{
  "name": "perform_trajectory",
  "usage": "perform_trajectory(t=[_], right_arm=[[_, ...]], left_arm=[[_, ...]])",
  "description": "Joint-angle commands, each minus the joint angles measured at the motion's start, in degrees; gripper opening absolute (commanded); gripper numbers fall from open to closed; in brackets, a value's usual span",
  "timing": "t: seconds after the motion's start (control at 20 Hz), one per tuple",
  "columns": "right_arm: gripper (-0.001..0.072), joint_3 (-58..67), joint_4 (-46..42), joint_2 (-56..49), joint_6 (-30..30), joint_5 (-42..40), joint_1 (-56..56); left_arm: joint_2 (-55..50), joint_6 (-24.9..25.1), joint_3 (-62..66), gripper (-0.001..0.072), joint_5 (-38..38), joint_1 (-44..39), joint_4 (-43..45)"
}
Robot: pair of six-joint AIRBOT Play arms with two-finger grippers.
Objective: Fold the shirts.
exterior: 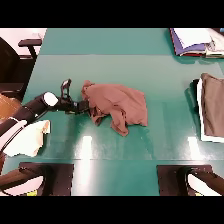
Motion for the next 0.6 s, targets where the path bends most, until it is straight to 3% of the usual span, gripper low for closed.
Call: perform_trajectory(t=[0.0, 0.2, 0.25, 0.3, 0.35, 0.45, 0.55], right_arm=[[0.0016, -8.1, -1.1, 1.2, 1.1, 5.2, -0.9], [0.0017, -29.9, -0.9, 3.7, 2.3, 2.0, -6.6], [0.0095, -36.0, -0.2, 3.6, 2.6, 1.4, -7.7], [0.0355, -41.7, 1.0, 3.1, 2.5, 0.7, -8.2], [0.0505, -47.5, 3.0, 1.9, 2.5, -0.8, -8.2], [0.0502, -56.6, 7.6, -1.7, 0.8, -6.9, -6.0], [0.0444, -61.2, 12.3, -6.5, -1.2, -14.0, -2.0]], left_arm=[[3.2, 0.0, 8.6, 0.0026, -5.3, 0.0, 12.3], [4.5, 0.1, 17.9, 0.0026, -9.2, 0.0, 18.8], [4.5, 0.1, 18.6, 0.0026, -9.1, 0.0, 18.8], [4.4, 0.1, 18.7, 0.0026, -9.0, 0.0, 18.8], [4.4, 0.1, 18.7, 0.0026, -9.1, 0.0, 18.8], [4.4, 0.1, 18.7, 0.0026, -9.1, 0.0, 18.8], [4.4, 0.1, 18.7, 0.0026, -9.2, 0.0, 19.0]])
